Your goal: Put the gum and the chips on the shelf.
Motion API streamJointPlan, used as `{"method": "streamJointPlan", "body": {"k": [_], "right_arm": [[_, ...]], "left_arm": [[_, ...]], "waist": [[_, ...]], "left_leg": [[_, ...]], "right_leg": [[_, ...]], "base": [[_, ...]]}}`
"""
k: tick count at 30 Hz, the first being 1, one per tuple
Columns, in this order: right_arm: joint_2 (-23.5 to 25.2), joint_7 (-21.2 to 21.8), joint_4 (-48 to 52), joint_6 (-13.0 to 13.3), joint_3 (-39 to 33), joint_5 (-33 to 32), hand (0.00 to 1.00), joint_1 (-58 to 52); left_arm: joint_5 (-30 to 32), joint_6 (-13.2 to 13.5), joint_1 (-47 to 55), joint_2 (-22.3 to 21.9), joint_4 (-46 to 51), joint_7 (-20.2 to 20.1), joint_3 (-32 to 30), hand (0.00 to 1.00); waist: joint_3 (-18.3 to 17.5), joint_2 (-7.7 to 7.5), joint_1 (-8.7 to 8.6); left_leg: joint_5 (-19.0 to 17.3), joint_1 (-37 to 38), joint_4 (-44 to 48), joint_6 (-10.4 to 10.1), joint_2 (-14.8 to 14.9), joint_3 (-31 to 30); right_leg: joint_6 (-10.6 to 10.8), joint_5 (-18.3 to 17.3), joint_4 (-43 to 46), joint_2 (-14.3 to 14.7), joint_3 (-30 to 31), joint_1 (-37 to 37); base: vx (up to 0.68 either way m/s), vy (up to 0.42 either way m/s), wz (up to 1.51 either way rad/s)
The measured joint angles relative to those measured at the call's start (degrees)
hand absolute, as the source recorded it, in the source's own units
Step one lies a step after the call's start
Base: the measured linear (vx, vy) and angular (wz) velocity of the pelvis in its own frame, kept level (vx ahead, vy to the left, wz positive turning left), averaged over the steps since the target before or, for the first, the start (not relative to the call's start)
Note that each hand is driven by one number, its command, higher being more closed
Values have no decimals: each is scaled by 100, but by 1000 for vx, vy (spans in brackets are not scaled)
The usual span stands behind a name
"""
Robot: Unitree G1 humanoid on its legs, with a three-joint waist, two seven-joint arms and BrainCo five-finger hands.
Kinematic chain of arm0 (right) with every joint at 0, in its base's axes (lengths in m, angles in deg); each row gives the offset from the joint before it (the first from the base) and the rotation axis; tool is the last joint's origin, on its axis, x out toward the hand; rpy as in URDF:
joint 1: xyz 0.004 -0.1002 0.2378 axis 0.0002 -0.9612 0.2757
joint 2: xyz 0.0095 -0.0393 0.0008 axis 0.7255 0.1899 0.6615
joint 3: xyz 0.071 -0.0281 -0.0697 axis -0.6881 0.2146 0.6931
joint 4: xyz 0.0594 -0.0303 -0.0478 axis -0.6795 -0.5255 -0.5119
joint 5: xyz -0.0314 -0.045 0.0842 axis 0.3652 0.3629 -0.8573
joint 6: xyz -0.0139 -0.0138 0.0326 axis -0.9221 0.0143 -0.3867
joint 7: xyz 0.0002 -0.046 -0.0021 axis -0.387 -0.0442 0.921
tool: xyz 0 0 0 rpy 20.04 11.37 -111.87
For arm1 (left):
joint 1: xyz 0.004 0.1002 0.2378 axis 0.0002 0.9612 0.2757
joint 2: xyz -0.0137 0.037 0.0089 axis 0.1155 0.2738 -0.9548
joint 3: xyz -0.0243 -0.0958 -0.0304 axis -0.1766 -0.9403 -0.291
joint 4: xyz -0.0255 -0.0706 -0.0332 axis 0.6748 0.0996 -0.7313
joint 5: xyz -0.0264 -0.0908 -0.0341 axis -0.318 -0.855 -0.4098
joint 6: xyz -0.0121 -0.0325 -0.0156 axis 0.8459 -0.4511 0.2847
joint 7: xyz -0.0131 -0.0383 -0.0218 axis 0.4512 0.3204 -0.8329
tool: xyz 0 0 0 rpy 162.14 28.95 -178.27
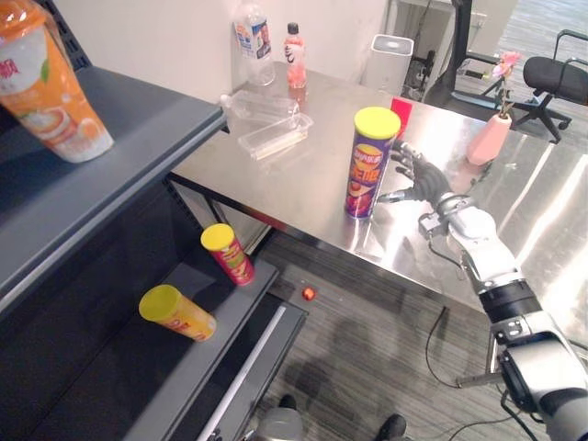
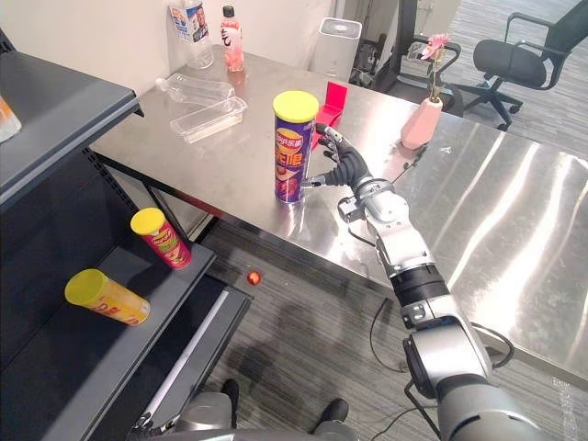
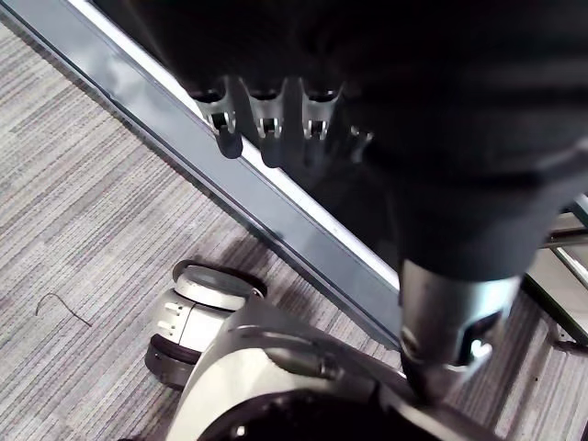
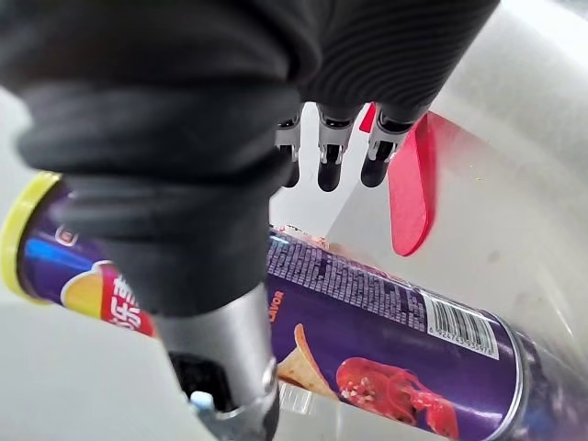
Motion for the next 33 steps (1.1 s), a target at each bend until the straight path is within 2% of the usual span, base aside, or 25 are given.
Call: {"method": "streamJointPlan", "body": {"k": [5,11,29,33], "right_arm": [[-34,-15,-67,0,0,-4,0,125],[-172,-38,-217,0,-2,-5,0,268],[-173,-113,-444,7,-1,-7,0,407],[-173,-158,-445,7,-1,-7,0,448]], "left_arm": [[-3,-5,-1,16,2,-3,43,0],[-3,-10,-2,18,8,-46,112,0],[-9,22,0,21,-2,-64,220,0],[-9,15,1,20,-5,-66,231,0]], "waist": [[-2,20,-11],[-24,92,123],[-30,125,155],[-31,176,177]], "left_leg": [[0,-79,56,0,-6,-78],[0,-83,85,0,-6,-119],[2,-176,139,1,-30,-270],[2,-186,162,1,-36,-284]], "right_leg": [[0,0,0,-1,-68,-2],[0,0,1,0,-131,43],[0,-2,2,-12,-270,73],[0,-2,2,-17,-285,85]], "base": [[-3,4,6],[-3,4,4],[-2,7,4],[-2,4,1]]}}
